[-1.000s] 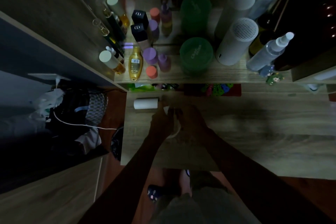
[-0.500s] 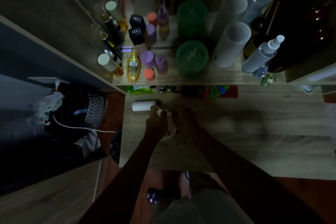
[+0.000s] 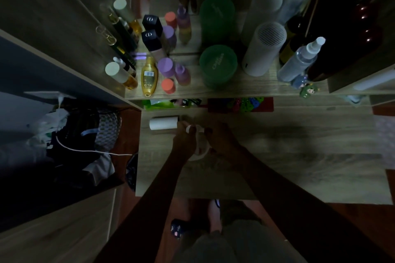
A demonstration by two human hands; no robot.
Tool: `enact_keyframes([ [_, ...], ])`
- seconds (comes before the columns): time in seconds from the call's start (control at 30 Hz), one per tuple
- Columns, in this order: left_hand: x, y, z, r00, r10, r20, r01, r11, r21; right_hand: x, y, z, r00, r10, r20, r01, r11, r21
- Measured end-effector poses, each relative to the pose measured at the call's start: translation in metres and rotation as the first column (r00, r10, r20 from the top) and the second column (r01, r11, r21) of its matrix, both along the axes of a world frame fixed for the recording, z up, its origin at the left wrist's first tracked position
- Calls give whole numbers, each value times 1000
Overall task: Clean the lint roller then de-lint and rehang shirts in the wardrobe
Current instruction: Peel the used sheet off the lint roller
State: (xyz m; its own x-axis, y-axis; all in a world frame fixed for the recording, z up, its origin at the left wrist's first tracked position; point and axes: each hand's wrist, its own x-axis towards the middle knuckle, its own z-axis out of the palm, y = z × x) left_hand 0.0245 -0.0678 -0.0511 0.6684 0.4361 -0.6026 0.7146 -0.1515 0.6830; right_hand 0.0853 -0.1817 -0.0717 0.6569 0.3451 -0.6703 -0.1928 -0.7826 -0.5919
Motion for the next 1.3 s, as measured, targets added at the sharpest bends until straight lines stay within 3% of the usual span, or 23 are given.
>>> enact_keyframes([
  [0.1, -1, 0, -6, 1000, -4, -17, 4, 1000, 0, -1, -1, 2, 997, 62, 47, -62, 998, -3],
  [0.43, 2, -2, -6, 999, 41, -14, -41, 999, 26, -2, -3, -3, 995, -18, 95, 18, 1000, 1],
  [0.73, 5, 1, -6, 977, 211, 23, -211, 976, 48, -10, -22, -3, 979, -185, -90, 194, 976, 94],
  [0.9, 12, 8, -3, 970, 238, -43, -241, 967, -80, 8, -52, -15, 998, 43, 42, -39, 994, -97],
  [1.03, 13, 12, -5, 976, 204, -74, -212, 968, -134, 14, -58, -10, 990, -112, 85, 114, 993, -20],
  [1.2, 6, 20, -26, 979, 181, -98, -197, 960, -198, 14, -60, -31, 978, 37, 203, -7, 989, -145],
  [1.3, -1, 28, -39, 976, 187, -114, -209, 951, -228, 11, -58, -28, 980, -41, 194, 70, 987, -145],
])
